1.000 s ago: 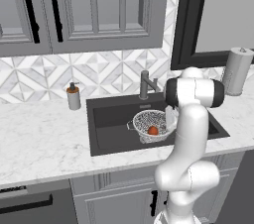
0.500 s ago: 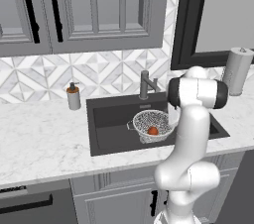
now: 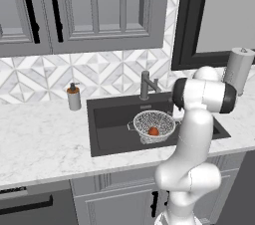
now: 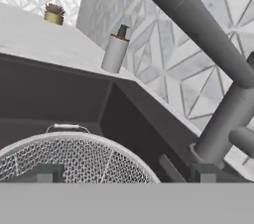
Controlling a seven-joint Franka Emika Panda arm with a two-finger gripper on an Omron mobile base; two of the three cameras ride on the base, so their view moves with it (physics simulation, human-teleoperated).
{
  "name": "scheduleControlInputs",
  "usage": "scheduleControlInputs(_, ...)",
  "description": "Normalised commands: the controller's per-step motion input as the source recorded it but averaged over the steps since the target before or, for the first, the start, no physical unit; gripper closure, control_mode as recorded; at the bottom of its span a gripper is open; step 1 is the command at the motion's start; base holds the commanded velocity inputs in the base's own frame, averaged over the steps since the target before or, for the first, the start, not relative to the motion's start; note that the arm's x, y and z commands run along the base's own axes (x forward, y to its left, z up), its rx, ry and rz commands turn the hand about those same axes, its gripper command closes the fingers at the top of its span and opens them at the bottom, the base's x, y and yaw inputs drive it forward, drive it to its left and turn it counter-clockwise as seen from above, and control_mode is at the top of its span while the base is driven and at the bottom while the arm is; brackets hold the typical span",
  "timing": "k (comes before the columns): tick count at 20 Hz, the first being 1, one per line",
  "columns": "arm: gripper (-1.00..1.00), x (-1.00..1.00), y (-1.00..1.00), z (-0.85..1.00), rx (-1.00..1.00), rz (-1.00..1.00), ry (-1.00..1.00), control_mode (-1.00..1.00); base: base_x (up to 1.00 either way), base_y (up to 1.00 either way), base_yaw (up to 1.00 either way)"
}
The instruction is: Put the colander in the sink, put the orange in the colander, and turn on the sink faucet and pour water over the colander.
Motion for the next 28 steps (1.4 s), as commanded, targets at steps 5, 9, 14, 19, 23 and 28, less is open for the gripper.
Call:
scheduleControlInputs(5,-1.00,-0.03,-0.21,0.44,0.29,-0.14,-0.12,-1.00,0.00,0.00,0.00)
scheduleControlInputs(9,-1.00,-0.01,-0.12,0.46,0.24,-0.12,-0.04,-1.00,0.00,0.00,0.00)
scheduleControlInputs(14,-1.00,0.00,-0.03,0.53,0.23,-0.10,0.00,-1.00,0.00,0.00,0.00)
scheduleControlInputs(19,-1.00,0.00,0.00,0.48,0.22,-0.08,0.00,-1.00,0.00,0.00,0.00)
scheduleControlInputs(23,-1.00,0.00,0.00,0.33,0.13,-0.11,0.00,-1.00,0.00,0.00,0.00)
scheduleControlInputs(28,-1.00,0.00,0.00,0.26,-0.01,-0.14,0.00,-1.00,0.00,0.00,0.00)
